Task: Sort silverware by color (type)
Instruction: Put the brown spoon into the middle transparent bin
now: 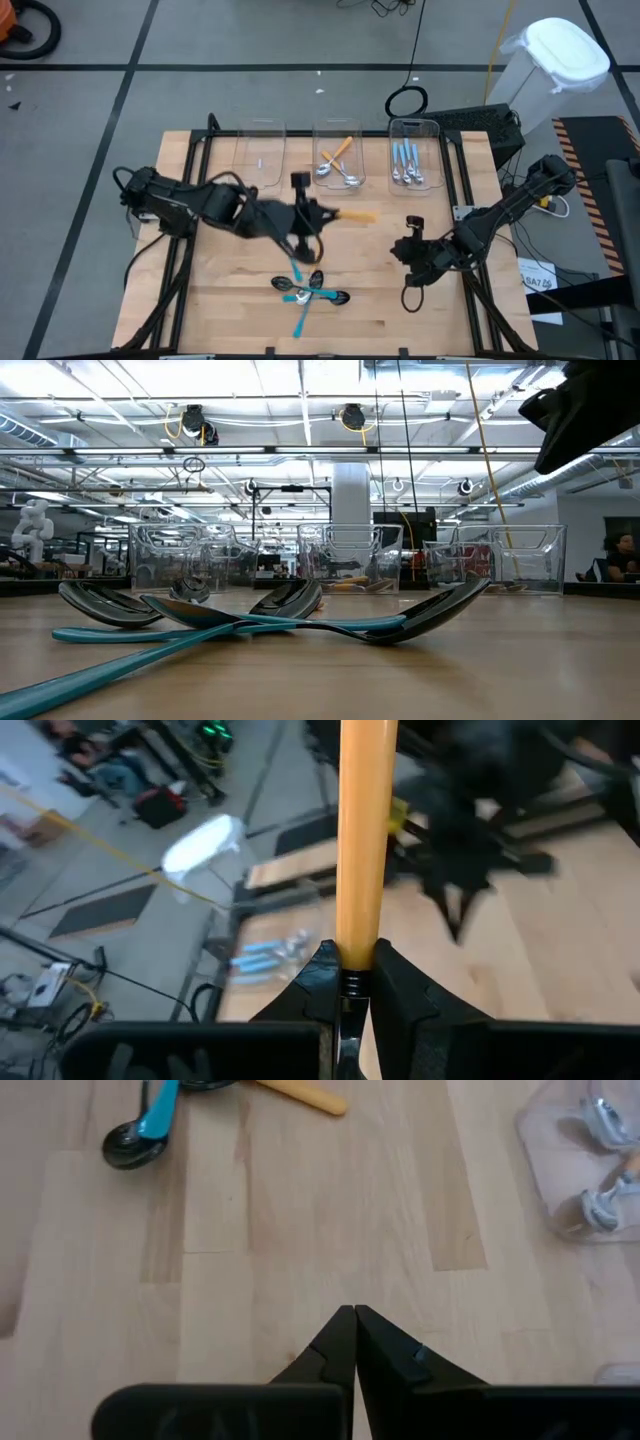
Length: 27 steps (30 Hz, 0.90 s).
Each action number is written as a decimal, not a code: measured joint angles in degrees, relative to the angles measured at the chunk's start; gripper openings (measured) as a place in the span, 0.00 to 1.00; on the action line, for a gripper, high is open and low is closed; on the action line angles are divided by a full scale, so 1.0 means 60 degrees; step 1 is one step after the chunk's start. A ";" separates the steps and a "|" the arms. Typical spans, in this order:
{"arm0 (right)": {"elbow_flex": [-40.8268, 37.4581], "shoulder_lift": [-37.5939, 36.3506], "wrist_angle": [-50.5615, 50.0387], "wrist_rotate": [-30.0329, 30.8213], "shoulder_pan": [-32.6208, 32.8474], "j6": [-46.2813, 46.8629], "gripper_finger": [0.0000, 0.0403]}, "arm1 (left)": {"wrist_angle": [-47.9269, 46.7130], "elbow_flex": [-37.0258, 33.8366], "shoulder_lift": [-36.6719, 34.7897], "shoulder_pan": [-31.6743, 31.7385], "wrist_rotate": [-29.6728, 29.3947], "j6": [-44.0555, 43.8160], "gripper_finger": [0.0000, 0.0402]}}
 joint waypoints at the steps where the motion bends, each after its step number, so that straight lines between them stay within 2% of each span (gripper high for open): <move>1: 0.0000 0.0000 -0.0028 0.0000 0.0068 0.0054 0.01 | 0.0123 0.0000 -0.0051 0.0131 0.0000 0.0000 0.07; 15: 0.0000 0.0000 -0.0557 0.0497 0.0799 0.1180 0.01 | 0.1211 0.0000 -0.0237 0.1908 0.0489 -0.0144 0.07; 18: 0.0000 0.0000 -0.0557 0.0503 0.0900 0.1286 0.01 | 0.1442 0.0000 -0.0244 0.2265 0.1006 -0.0153 0.07; 27: 0.0000 -0.0001 -0.0554 0.0601 0.1061 0.1401 0.01 | 0.1726 0.0000 -0.0240 0.3346 0.1568 -0.0408 0.07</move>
